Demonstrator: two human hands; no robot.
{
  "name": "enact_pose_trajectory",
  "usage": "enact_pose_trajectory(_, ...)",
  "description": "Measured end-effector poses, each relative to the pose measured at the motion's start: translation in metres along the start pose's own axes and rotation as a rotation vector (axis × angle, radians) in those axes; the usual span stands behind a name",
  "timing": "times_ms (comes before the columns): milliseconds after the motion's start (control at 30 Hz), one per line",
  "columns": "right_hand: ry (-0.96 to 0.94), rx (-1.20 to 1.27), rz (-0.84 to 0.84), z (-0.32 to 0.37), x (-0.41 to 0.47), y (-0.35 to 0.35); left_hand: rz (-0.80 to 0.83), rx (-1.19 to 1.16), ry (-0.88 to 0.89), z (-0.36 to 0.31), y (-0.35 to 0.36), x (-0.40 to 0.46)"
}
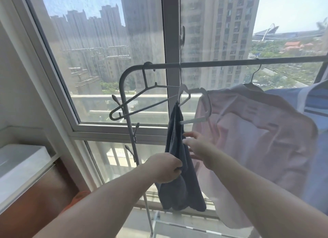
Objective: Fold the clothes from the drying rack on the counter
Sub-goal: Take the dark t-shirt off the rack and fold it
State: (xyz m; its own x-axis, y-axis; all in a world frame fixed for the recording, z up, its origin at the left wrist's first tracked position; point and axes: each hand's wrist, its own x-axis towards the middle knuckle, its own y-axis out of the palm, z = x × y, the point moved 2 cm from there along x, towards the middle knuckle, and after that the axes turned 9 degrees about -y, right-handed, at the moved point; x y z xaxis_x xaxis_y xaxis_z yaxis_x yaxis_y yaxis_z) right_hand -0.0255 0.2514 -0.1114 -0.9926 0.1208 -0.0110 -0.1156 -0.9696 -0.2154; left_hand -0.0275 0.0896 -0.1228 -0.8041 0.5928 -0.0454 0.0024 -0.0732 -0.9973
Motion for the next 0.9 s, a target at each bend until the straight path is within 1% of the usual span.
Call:
enact_pose_trajectory(67, -0.103, -0.141, 0.017, -0.002, 0.0, 0.0, -0.009, -0.007, 0.122, -0.015, -0.009, -0.007)
enact_pose_trajectory(133, -0.194, -0.216, 0.01, -0.003, 0.002, 0.0, -0.045, 0.002, 0.196, -0.024, -0.016, -0.012)
enact_pose_trajectory(167, -0.221, -0.224, 0.013, -0.003, 0.003, 0.001, -0.066, 0.009, 0.212, -0.026, -0.018, -0.015)
enact_pose_trajectory(233, -0.21, -0.192, -0.003, -0.001, 0.011, 0.002, -0.093, -0.002, 0.217, -0.027, -0.021, -0.02)
enact_pose_trajectory(300, -0.147, -0.177, -0.1, 0.001, 0.023, 0.001, -0.101, -0.002, 0.174, -0.027, -0.023, -0.025)
enact_pose_trajectory(333, -0.141, -0.215, -0.177, 0.002, 0.03, 0.0, -0.11, 0.005, 0.126, -0.027, -0.022, -0.027)
enact_pose_trajectory(433, -0.123, -0.339, -0.365, -0.004, 0.042, -0.012, -0.092, 0.004, -0.1, -0.019, -0.014, -0.029)
enact_pose_trajectory(467, -0.078, -0.361, -0.388, -0.015, 0.046, -0.015, -0.063, -0.012, -0.162, -0.016, -0.011, -0.029)
enact_pose_trajectory(500, -0.029, -0.386, -0.375, -0.023, 0.047, -0.018, -0.029, -0.028, -0.202, -0.012, -0.007, -0.029)
enact_pose_trajectory(533, 0.032, -0.43, -0.32, -0.033, 0.046, -0.019, 0.009, -0.033, -0.223, -0.009, -0.004, -0.03)
enact_pose_trajectory(633, 0.191, -0.595, -0.002, -0.063, 0.04, -0.024, 0.129, 0.021, -0.235, -0.003, 0.006, -0.029)
enact_pose_trajectory(667, 0.213, -0.651, 0.085, -0.072, 0.037, -0.028, 0.156, 0.027, -0.231, -0.002, 0.01, -0.028)
enact_pose_trajectory(700, 0.238, -0.695, 0.132, -0.078, 0.031, -0.031, 0.179, 0.021, -0.229, -0.002, 0.015, -0.026)
enact_pose_trajectory(733, 0.26, -0.694, 0.144, -0.083, 0.026, -0.033, 0.195, 0.011, -0.225, -0.002, 0.019, -0.026)
enact_pose_trajectory(800, 0.268, -0.653, 0.102, -0.09, 0.017, -0.036, 0.197, 0.011, -0.195, -0.003, 0.026, -0.022)
enact_pose_trajectory(900, 0.18, -0.584, 0.104, -0.088, 0.008, -0.031, 0.156, 0.033, -0.149, 0.001, 0.029, -0.021)
